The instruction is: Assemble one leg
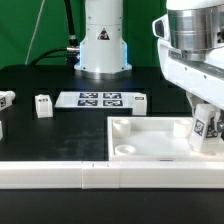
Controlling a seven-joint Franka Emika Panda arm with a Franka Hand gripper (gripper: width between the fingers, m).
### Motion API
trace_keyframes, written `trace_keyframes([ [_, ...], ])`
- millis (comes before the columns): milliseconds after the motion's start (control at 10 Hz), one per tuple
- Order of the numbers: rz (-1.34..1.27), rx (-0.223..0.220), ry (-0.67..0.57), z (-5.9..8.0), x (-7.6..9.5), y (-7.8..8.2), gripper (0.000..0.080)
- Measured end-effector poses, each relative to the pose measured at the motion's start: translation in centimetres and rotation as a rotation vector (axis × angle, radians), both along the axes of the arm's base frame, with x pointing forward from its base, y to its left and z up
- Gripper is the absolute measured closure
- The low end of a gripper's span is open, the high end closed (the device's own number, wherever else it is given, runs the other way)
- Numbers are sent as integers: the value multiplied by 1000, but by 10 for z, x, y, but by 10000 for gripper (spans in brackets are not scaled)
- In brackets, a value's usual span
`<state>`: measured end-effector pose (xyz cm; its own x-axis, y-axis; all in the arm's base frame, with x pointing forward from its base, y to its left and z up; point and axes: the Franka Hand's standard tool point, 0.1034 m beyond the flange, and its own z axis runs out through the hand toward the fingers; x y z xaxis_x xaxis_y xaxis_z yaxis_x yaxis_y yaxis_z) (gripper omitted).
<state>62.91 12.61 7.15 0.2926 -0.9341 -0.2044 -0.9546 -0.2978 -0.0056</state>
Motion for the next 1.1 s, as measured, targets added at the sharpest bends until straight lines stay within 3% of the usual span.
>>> trace_keyframes([
  [100,3,0,0,0,0,0,321],
  [200,53,3,-11,0,0,0,206],
  [400,171,9,-32,0,0,-1,161],
  [600,471,14,-82,2,1,-4,152],
  [1100,1122,-32,-133,10,6,-9,150],
])
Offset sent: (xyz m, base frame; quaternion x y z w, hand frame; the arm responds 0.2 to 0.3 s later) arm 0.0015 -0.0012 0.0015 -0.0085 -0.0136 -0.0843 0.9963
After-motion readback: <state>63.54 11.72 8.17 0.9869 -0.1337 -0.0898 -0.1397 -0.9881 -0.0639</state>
